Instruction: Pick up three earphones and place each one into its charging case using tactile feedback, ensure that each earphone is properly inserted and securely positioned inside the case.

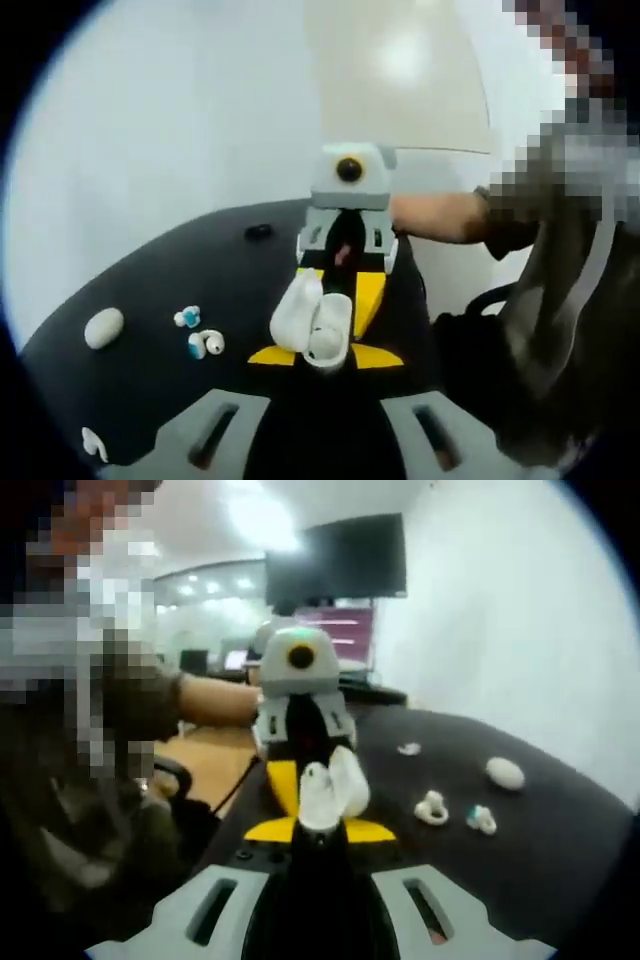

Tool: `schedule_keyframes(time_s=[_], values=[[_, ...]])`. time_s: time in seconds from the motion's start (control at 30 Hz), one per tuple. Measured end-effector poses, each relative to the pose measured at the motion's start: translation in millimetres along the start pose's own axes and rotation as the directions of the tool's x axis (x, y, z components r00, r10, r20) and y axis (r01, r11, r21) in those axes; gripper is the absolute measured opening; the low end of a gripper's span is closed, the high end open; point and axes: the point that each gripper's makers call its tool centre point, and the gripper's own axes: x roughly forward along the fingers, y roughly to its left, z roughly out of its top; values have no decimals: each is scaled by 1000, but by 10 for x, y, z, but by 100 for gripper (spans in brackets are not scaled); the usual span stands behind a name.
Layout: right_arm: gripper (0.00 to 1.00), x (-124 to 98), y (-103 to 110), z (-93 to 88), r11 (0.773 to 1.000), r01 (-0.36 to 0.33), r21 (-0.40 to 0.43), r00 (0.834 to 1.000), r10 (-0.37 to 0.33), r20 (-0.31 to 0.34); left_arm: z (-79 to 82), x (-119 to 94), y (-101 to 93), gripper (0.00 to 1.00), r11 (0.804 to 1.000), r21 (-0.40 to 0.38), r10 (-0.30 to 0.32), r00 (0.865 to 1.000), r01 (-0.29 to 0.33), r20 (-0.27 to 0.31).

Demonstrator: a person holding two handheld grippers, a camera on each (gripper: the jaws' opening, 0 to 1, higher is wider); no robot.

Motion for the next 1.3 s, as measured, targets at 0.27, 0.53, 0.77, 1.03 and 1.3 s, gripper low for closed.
schedule_keyframes(time_s=[0.27,0.53,0.77,1.03,1.3], values=[[20,-157,-123,268,991,17,131,988,-37,152,-118,-268,82,14,999,-11,40,999,-40,-13],[20,-205,-825,869,895,181,408,902,-316,294,-173,-318,99,14,997,-69,36,999,-34,29],[20,365,-1185,778,887,324,329,939,-345,7,-172,-289,99,14,993,-112,24,999,-19,48],[22,1116,-1290,527,927,291,236,947,-244,-210,-157,-252,70,14,997,-77,29,998,-25,62],[22,1398,-1414,280,932,280,229,930,-204,-307,-138,-212,88,14,998,-57,35,997,-31,65]])
